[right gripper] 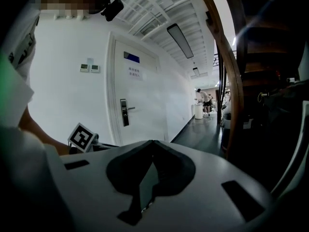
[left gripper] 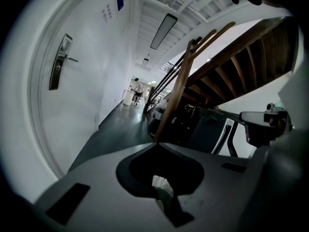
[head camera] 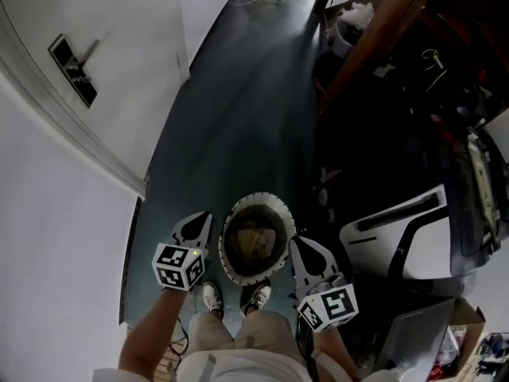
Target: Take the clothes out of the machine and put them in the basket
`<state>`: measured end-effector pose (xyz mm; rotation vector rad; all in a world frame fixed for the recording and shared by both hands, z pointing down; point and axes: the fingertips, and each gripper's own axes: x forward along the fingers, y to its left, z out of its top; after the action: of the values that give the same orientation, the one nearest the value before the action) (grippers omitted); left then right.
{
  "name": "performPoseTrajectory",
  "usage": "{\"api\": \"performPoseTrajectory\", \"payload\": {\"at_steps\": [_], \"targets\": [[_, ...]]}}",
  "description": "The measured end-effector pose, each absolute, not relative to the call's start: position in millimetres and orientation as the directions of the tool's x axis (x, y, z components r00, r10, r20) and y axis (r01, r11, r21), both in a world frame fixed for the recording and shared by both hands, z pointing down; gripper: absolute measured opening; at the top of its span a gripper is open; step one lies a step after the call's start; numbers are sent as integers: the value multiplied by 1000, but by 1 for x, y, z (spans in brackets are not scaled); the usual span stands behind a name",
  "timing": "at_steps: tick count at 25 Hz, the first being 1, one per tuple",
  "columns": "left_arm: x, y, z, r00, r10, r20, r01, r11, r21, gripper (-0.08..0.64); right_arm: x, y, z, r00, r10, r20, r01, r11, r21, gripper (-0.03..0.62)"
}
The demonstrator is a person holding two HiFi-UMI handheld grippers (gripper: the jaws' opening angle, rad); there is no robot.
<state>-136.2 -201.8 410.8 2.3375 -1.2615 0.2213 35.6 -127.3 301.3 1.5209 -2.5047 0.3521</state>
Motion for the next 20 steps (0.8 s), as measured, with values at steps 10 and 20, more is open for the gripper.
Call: {"api": "performPoseTrajectory", "payload": {"at_steps": [10,20], "targets": [[-145,-189,267,575,-803,155,-810,-534,241,13,72,-112,217,-394,-904,168,-919,390,-56,14],[-164,-167,157,537,-843,-25,-831,-534,158,12,122,-105,153,-333,-942,52,-943,332,-19,14]]}}
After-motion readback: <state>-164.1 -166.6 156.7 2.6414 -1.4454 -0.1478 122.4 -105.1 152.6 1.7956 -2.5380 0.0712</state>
